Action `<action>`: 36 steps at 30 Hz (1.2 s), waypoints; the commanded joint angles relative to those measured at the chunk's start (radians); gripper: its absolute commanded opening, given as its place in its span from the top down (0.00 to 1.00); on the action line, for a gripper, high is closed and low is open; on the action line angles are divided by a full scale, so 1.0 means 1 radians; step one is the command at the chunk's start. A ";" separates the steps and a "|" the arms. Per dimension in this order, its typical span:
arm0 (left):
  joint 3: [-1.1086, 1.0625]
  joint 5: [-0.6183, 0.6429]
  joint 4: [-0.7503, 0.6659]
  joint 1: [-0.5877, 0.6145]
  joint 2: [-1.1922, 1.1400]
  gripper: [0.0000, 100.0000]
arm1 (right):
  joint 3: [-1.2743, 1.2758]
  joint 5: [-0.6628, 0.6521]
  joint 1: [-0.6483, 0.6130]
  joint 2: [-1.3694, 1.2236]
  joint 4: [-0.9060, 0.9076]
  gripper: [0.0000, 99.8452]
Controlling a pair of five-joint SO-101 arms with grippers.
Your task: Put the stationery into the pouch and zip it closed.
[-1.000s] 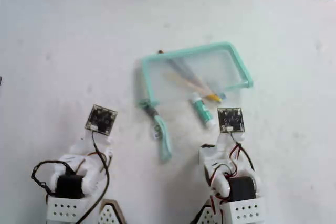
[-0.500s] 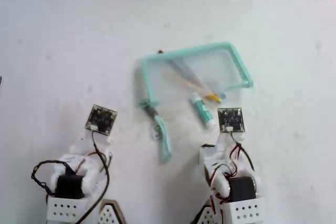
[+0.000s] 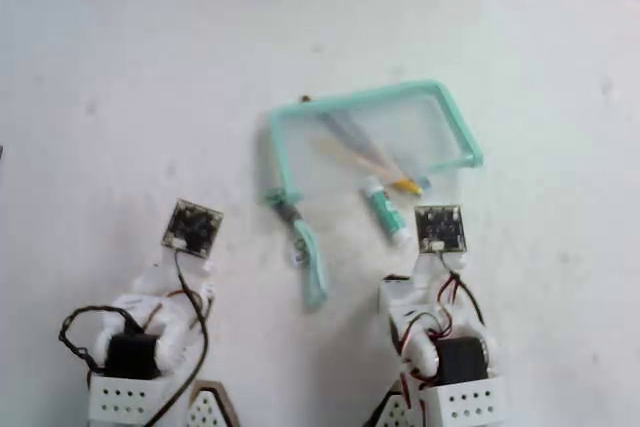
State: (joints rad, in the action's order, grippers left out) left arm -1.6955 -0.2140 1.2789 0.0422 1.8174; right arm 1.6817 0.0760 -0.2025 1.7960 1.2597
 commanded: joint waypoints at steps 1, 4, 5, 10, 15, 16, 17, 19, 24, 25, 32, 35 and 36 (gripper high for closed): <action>0.003 -0.009 0.008 -0.001 0.005 0.97 | 0.008 0.005 0.002 0.005 0.008 0.98; 0.003 -0.011 0.008 -0.001 0.005 0.97 | 0.008 0.005 0.002 0.005 0.008 0.98; 0.003 -0.011 0.008 -0.001 0.005 0.97 | 0.008 0.005 0.002 0.005 0.008 0.98; 0.003 -0.008 0.008 -0.001 0.005 0.97 | 0.008 0.005 0.002 0.005 0.008 0.98; 0.003 -0.008 0.008 -0.001 0.005 0.97 | 0.008 0.005 0.001 0.005 0.008 0.98; 0.003 -0.008 0.008 -0.001 0.005 0.97 | 0.008 0.005 0.001 0.005 0.008 0.98; 0.003 -0.008 0.008 -0.001 0.005 0.97 | 0.008 0.005 0.001 0.005 0.008 0.98; 0.003 -0.008 0.008 -0.001 0.005 0.97 | 0.008 0.005 -0.001 0.005 0.008 0.98; 0.003 -0.014 0.003 -0.001 0.005 0.97 | 0.008 0.005 -0.001 0.005 0.008 0.98; 0.006 -0.014 0.003 -0.001 0.005 0.97 | 0.008 0.005 -0.001 0.005 0.008 0.98; 0.204 -0.015 0.008 0.007 0.005 0.97 | 0.008 0.005 -0.002 0.005 -0.015 0.98; 0.324 -0.014 0.008 0.004 0.005 0.97 | 0.008 0.005 0.004 0.005 -0.041 0.98; 0.353 -0.014 0.002 0.002 0.005 0.97 | 0.008 0.005 0.004 0.005 -0.041 0.98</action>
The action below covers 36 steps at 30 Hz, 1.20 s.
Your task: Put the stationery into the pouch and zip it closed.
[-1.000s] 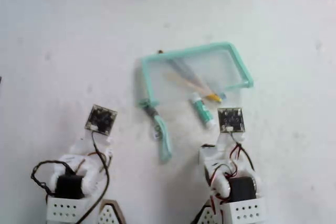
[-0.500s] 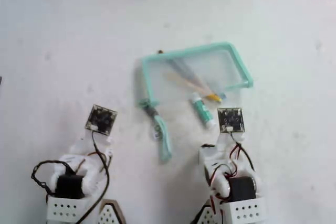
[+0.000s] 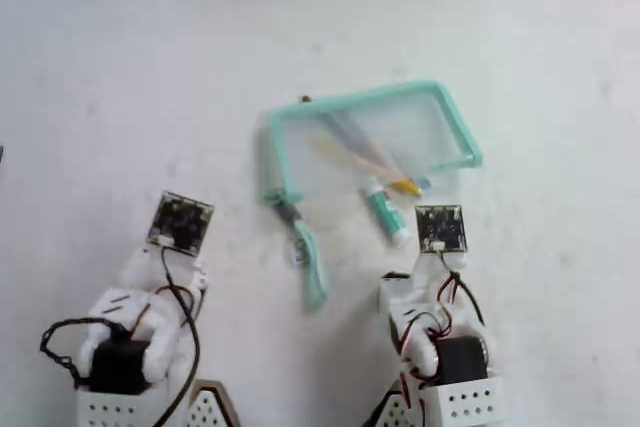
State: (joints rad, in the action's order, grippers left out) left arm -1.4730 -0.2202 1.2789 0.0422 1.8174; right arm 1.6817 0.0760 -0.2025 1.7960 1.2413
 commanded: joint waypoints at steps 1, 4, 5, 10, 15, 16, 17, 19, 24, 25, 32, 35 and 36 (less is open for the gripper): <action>0.155 -0.008 -0.006 -0.001 0.005 0.97 | 0.008 0.005 0.004 0.005 -0.022 0.98; 0.199 -0.009 -0.043 -0.001 0.005 0.97 | 0.008 0.005 0.005 0.005 -0.019 0.98; 0.209 -0.009 -0.051 -0.001 0.005 0.97 | 0.008 0.005 0.007 0.005 -0.016 0.98; 0.207 -0.009 -0.121 0.004 0.005 0.97 | 0.008 0.005 0.007 0.005 -0.022 0.98; 0.219 0.074 -0.212 0.005 0.005 0.98 | 0.008 0.005 0.008 0.007 -0.134 0.98; 0.218 0.117 -0.236 0.005 0.005 0.98 | 0.008 0.005 0.008 0.007 -0.159 0.98; 0.210 0.155 -0.258 0.005 0.005 0.98 | 0.008 0.003 0.007 0.007 -0.180 0.98; 0.193 0.221 -0.299 0.001 0.005 0.97 | 0.008 0.003 -0.001 0.007 -0.239 0.98; 0.157 0.226 -0.362 0.004 0.005 0.97 | 0.008 -0.146 0.038 0.007 -0.363 0.92; 0.150 0.224 -0.368 0.004 0.005 0.97 | 0.008 -0.213 0.062 0.007 -0.371 0.89; 0.089 0.224 -0.373 -0.001 0.005 0.97 | -0.005 -0.450 0.185 0.008 -0.467 0.81; 0.077 0.218 -0.373 0.005 0.005 0.97 | -0.037 -0.450 0.179 0.008 -0.470 0.84; 0.075 0.216 -0.373 0.005 0.005 0.97 | -0.051 -0.450 0.177 0.008 -0.473 0.85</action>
State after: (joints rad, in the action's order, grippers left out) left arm -1.4039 -0.0038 0.9291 0.0422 1.8267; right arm 1.6678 -0.3613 -0.0276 1.7960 0.7933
